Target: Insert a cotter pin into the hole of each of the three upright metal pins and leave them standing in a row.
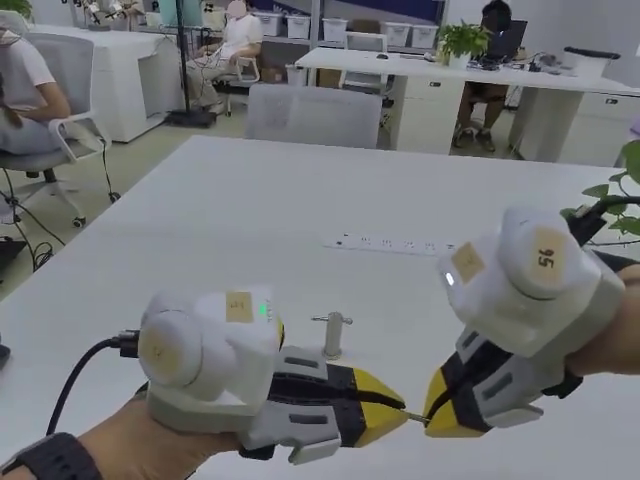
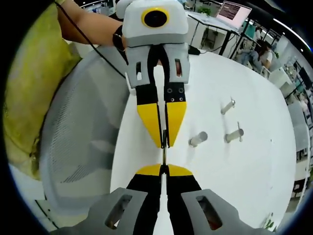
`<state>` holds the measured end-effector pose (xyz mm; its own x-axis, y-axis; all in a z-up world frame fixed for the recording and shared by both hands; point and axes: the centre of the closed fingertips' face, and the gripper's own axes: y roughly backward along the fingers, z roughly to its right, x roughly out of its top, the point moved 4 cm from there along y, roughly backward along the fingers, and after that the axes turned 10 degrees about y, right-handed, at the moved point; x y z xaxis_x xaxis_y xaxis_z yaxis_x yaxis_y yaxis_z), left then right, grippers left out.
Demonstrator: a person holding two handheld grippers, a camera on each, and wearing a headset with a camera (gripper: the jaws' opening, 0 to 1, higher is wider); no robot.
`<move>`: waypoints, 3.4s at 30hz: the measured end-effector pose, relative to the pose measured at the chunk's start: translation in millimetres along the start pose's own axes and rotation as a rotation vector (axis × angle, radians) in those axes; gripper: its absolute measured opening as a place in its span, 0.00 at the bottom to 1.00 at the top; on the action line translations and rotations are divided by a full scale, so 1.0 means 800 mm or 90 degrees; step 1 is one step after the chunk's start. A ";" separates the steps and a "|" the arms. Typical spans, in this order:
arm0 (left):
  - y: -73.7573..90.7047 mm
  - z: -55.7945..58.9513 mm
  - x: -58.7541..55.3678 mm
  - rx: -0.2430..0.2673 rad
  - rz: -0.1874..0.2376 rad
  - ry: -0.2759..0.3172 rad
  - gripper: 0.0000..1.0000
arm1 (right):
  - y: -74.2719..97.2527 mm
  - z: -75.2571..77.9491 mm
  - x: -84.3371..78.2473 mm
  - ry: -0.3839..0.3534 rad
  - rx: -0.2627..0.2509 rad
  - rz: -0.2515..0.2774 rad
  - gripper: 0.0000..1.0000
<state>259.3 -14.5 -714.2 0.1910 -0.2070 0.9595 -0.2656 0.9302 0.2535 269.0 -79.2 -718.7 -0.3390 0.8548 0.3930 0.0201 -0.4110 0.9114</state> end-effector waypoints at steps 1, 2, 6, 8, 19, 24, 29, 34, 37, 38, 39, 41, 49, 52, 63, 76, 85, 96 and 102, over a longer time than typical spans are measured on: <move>0.000 0.001 -0.001 -0.002 -0.003 0.003 0.01 | 0.001 0.000 0.000 0.000 0.000 0.000 0.03; 0.000 0.001 -0.002 -0.003 -0.005 0.004 0.01 | 0.002 0.000 -0.001 0.000 0.001 0.000 0.03; 0.002 -0.001 -0.006 -0.004 -0.008 0.017 0.01 | 0.009 0.001 -0.002 -0.010 0.000 0.014 0.03; 0.001 0.000 -0.005 -0.006 -0.003 0.021 0.01 | 0.010 0.000 -0.001 -0.011 0.000 0.016 0.03; -0.001 -0.003 -0.013 -0.004 -0.010 0.038 0.01 | 0.012 0.000 -0.001 -0.015 -0.006 0.023 0.03; -0.002 -0.004 -0.012 0.000 -0.004 0.031 0.02 | 0.010 0.001 -0.004 -0.023 -0.004 0.025 0.03; -0.001 -0.005 -0.016 0.002 -0.015 0.027 0.10 | 0.008 0.003 -0.011 -0.030 -0.008 0.023 0.03; 0.007 -0.013 -0.018 0.022 -0.019 0.031 0.17 | 0.006 0.008 -0.020 -0.040 -0.008 0.021 0.03; 0.014 -0.025 -0.018 0.043 -0.019 0.032 0.19 | 0.004 0.013 -0.026 -0.049 -0.012 0.015 0.03; 0.017 -0.031 -0.019 0.053 -0.017 0.036 0.20 | 0.003 0.014 -0.028 -0.048 -0.015 0.013 0.03; 0.020 -0.035 -0.019 0.060 -0.016 0.037 0.21 | 0.003 0.017 -0.030 -0.051 -0.020 0.010 0.03; 0.024 -0.047 -0.024 0.077 -0.019 0.046 0.23 | 0.003 0.019 -0.033 -0.055 -0.021 0.007 0.03; 0.026 -0.079 -0.049 0.106 -0.047 0.065 0.28 | 0.000 0.034 -0.039 -0.074 -0.034 0.004 0.03; 0.022 -0.092 -0.062 0.110 -0.060 0.078 0.28 | -0.005 0.041 -0.040 -0.088 -0.042 0.003 0.03; -0.003 -0.109 -0.091 0.102 -0.084 0.108 0.29 | -0.031 0.058 -0.051 -0.128 -0.043 -0.008 0.03; -0.013 -0.111 -0.104 0.114 -0.076 0.126 0.23 | -0.060 0.066 -0.053 -0.156 -0.032 -0.006 0.03; -0.016 -0.113 -0.105 0.123 -0.075 0.129 0.19 | -0.065 0.071 -0.051 -0.162 -0.034 -0.004 0.03; -0.019 -0.116 -0.106 0.125 -0.073 0.125 0.13 | -0.069 0.073 -0.050 -0.164 -0.032 0.002 0.03; -0.019 -0.115 -0.107 0.123 -0.074 0.124 0.12 | -0.071 0.073 -0.047 -0.161 -0.027 0.001 0.03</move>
<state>334.2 17.2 -811.4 0.4033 -0.2290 0.8859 -0.4031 0.8247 0.3967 335.4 -69.8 -778.4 -0.0926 0.9041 0.4171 -0.0214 -0.4206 0.9070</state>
